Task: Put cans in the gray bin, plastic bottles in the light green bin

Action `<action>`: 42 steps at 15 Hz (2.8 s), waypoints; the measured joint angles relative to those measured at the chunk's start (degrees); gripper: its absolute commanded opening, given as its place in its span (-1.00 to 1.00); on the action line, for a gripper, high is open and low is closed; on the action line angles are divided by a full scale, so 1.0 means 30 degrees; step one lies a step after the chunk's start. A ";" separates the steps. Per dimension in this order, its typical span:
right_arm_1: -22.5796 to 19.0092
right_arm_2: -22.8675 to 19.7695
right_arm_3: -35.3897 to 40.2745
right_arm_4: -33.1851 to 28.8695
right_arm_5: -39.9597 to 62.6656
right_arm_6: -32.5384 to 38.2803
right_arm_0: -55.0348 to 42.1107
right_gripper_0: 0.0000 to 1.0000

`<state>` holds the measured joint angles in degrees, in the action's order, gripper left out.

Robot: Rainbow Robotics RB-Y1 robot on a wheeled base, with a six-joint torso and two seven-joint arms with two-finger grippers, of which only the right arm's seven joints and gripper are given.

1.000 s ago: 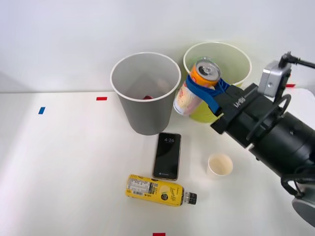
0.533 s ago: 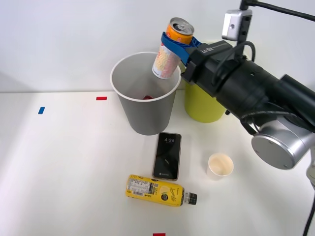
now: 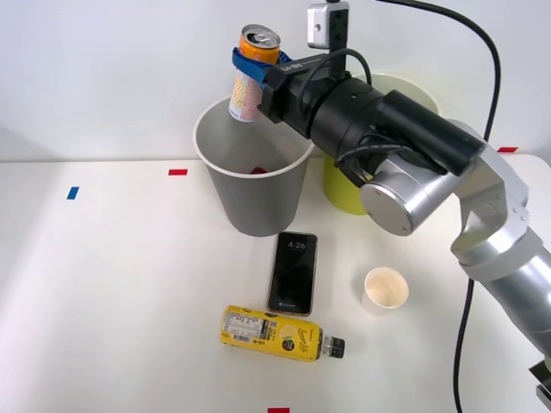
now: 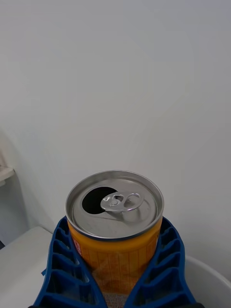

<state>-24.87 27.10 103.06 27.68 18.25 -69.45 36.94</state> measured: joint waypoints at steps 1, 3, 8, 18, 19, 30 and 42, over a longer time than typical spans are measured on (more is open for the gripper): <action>0.0328 0.0117 -0.0681 -0.0442 -0.0003 -0.0018 0.0411 -1.00; 0.0441 0.0411 -0.1327 -0.0705 0.0004 -0.0071 0.0808 -1.00; -0.0798 0.1328 -0.1363 -0.0731 -0.1100 0.0240 0.0848 1.00; -0.7098 -0.0241 0.6829 -0.1189 -0.2363 0.0791 -0.7157 1.00; -0.7243 -0.1304 0.7813 -0.1526 -0.2374 0.0827 -0.8951 1.00; -0.0645 -0.6773 1.2642 -0.5656 -0.5396 0.0972 -2.2638 1.00; 0.1601 -0.5940 0.9374 -0.6322 -1.2231 -0.0154 -2.6977 1.00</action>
<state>-20.06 9.28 131.18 8.71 -18.44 -69.92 -43.99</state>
